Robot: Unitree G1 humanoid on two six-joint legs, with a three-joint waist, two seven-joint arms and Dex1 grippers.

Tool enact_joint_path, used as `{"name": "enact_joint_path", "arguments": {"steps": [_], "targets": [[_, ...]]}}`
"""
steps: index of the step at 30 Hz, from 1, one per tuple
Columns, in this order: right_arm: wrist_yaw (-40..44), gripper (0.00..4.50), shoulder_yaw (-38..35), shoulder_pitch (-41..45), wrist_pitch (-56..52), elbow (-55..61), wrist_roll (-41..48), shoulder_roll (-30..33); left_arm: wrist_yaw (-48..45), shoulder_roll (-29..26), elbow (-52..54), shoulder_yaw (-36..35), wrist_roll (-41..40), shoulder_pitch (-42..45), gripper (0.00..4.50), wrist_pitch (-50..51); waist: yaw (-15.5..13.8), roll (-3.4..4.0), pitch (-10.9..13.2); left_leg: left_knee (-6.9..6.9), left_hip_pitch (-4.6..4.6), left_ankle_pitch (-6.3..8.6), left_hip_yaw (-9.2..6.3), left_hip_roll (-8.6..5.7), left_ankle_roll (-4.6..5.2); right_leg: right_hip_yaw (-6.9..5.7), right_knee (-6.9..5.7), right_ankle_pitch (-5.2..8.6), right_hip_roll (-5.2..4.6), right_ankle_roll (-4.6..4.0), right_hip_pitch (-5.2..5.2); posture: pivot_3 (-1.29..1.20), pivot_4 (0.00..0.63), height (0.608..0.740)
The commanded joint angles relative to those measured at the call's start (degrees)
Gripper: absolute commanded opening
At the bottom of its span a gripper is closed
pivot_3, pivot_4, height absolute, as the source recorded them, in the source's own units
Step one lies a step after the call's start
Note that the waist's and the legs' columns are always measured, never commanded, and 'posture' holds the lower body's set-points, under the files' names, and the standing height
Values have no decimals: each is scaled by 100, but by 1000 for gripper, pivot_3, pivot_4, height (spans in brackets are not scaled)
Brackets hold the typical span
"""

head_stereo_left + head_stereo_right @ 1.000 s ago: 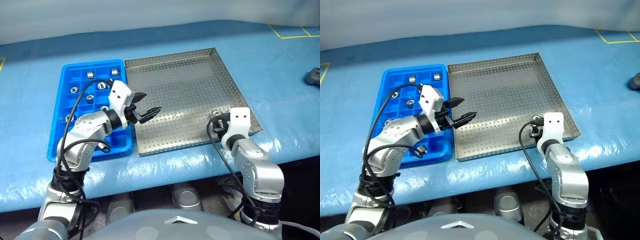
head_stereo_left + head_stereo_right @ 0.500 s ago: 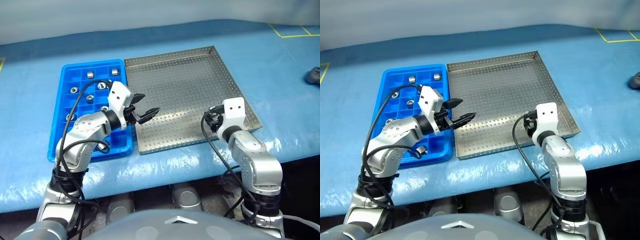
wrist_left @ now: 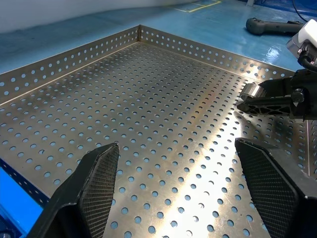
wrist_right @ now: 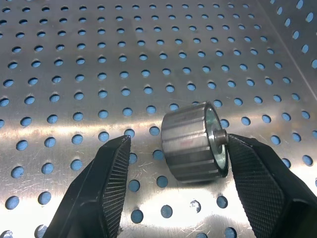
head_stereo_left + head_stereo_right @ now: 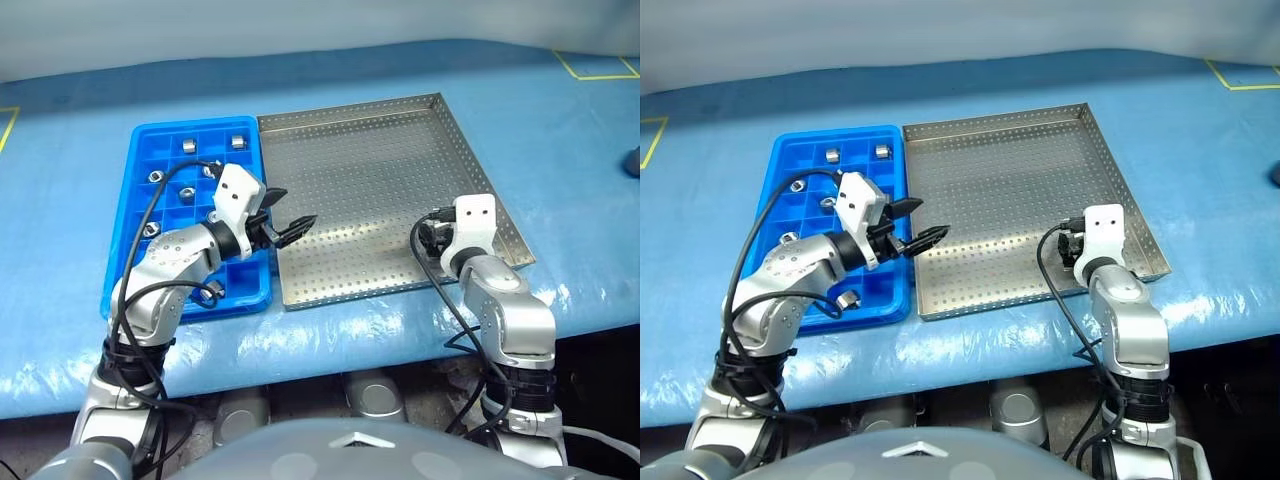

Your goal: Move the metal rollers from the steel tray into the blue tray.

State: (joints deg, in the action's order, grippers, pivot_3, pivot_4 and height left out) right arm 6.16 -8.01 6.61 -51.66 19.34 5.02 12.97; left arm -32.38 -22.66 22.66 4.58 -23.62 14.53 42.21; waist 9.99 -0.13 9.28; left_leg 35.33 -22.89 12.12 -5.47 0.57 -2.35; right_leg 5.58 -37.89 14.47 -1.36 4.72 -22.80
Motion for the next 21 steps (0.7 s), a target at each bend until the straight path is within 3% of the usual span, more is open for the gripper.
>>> {"name": "enact_joint_path", "arguments": {"steps": [1,5,18,21], "targets": [[-46,2839,-66,24,132,35,37,-52,36,-21,247,-82,-60,39,4079,-76,0,0,0,1,0,0,0,0,0,0,0,0,0,0,0,-167,150,740],[-81,1735,-55,41,216,147,46,-118,58,-30,246,-98,-63,29,4079,-68,3,0,0,1,0,0,2,0,0,2,0,0,0,0,0,-163,150,740],[-202,1735,13,223,408,160,-78,-66,115,-53,280,-109,-81,-27,4079,-51,-14,0,0,-2,2,0,4,0,0,5,0,0,0,1,0,-150,150,740],[-543,2342,-16,353,507,-17,-357,-52,122,-57,279,-103,-80,-22,4079,-54,-18,0,0,-2,1,0,5,-1,0,5,0,-1,-1,0,0,-152,150,740]]}}
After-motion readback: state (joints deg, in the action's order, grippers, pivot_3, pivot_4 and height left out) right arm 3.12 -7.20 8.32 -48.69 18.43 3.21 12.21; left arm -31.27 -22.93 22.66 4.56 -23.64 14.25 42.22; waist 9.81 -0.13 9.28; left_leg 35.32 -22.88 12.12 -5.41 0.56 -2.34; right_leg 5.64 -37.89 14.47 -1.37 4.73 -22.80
